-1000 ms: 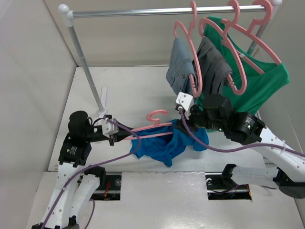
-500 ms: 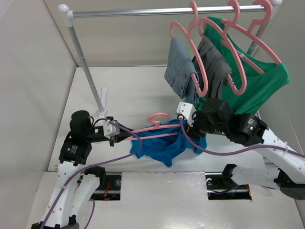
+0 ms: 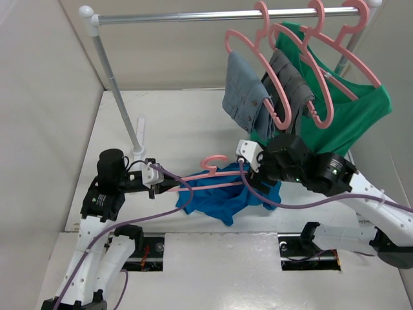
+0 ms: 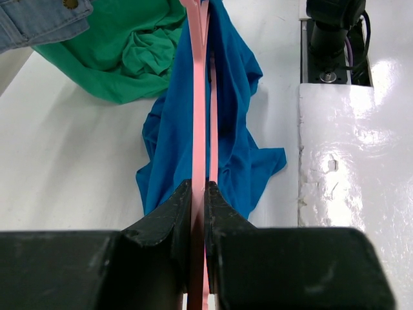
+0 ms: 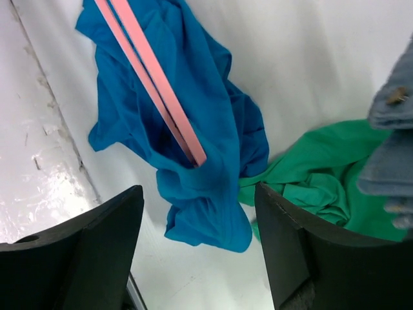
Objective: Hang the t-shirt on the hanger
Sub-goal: Place tshirt on hanger
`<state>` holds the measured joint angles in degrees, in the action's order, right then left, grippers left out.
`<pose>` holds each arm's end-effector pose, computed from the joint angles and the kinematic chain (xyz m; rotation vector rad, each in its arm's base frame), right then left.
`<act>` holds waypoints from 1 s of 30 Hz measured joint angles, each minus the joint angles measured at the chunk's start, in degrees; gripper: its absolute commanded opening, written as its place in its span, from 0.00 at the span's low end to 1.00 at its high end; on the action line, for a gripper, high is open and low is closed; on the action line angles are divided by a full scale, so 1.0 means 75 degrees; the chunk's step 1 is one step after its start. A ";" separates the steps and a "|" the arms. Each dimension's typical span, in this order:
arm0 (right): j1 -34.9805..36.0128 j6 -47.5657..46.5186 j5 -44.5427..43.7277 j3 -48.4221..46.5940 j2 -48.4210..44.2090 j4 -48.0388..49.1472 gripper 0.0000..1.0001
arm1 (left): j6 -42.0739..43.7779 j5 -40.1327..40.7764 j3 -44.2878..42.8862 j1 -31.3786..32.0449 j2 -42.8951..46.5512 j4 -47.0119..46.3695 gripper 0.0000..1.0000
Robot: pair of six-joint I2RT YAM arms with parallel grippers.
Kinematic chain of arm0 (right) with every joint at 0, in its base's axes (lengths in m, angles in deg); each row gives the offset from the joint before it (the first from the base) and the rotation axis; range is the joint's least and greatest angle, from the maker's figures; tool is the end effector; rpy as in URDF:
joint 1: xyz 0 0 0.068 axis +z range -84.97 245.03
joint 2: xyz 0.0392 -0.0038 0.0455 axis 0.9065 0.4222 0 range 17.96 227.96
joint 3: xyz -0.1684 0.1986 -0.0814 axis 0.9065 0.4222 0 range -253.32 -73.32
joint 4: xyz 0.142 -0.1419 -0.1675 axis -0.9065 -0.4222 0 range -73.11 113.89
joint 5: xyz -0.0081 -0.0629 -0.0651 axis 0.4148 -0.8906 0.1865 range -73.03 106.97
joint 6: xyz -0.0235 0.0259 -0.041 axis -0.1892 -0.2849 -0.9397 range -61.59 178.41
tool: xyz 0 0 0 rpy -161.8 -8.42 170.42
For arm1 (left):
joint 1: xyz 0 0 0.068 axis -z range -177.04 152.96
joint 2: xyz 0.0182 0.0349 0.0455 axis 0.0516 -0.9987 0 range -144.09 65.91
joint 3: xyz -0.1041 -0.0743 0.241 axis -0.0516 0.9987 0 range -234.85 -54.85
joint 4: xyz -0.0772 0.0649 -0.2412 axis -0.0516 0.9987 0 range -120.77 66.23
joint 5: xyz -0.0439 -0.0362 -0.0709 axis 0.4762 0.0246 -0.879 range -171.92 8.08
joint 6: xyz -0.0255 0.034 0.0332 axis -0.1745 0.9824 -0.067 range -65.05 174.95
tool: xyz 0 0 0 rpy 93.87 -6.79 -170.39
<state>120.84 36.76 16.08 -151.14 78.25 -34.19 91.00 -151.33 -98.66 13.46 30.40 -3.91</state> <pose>0.1060 0.1552 0.4026 -1.4300 1.7961 0.2937 0.1127 -0.0548 0.3341 1.3356 1.1306 -0.8090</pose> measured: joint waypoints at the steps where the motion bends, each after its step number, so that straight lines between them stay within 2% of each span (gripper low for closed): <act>1: 0.0000 0.0000 0.0000 0.0000 0.0125 -0.0006 0.76 | 0.0006 0.0000 0.0000 0.0000 0.0000 0.0006 0.00; 5: 0.0000 0.0350 -0.0058 0.0154 0.0437 0.0090 0.87 | 0.0015 0.0032 0.0009 0.0000 0.0003 -0.0003 0.00; 7: 0.0000 0.0621 -0.0079 0.0548 0.0175 0.0219 0.94 | -0.0020 0.0041 0.0085 0.0000 0.0070 -0.0020 0.00; 11: -0.0082 0.1128 -0.0076 0.1215 -0.0673 0.0268 1.00 | -0.0504 0.0067 0.0682 0.0000 0.0417 -0.0484 0.00; 15: -0.0105 0.1609 -0.0096 0.1346 -0.0985 0.0393 1.00 | -0.1160 0.0090 0.1125 0.0000 0.0542 -0.1148 0.00; 21: -0.0239 0.2081 -0.0472 0.2055 -0.0889 0.0769 1.00 | -0.1209 0.0090 0.1154 0.0000 0.0280 -0.1492 0.00; 24: -0.0726 0.2183 -0.0481 0.2728 -0.0650 0.1145 0.87 | -0.1011 0.0102 0.1154 0.0000 0.0038 -0.1434 0.00; 26: -0.1209 0.2229 -0.0481 0.3226 -0.0475 0.1416 0.64 | -0.0816 0.0122 0.1151 0.0000 -0.0128 -0.1338 0.00; 27: -0.1376 0.2250 -0.0481 0.3424 -0.0428 0.1556 0.48 | -0.0708 0.0128 0.1151 0.0000 -0.0216 -0.1268 0.00; 28: -0.1545 0.2259 -0.0495 0.3614 -0.0405 0.1711 0.17 | -0.0638 0.0140 0.1151 0.0000 -0.0262 -0.1212 0.00; 29: -0.1649 0.2288 -0.0548 0.3759 -0.0408 0.1865 0.03 | -0.0568 0.0166 0.1151 0.0000 -0.0329 -0.1163 0.00; 30: -0.1714 0.2328 -0.0589 0.3856 -0.0431 0.2060 0.00 | -0.0507 0.0187 0.1151 0.0000 -0.0373 -0.1125 0.00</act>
<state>107.99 54.22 11.67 -122.22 75.01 -18.74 87.20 -149.93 -90.03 13.46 27.60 -12.35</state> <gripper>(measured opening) 0.112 0.054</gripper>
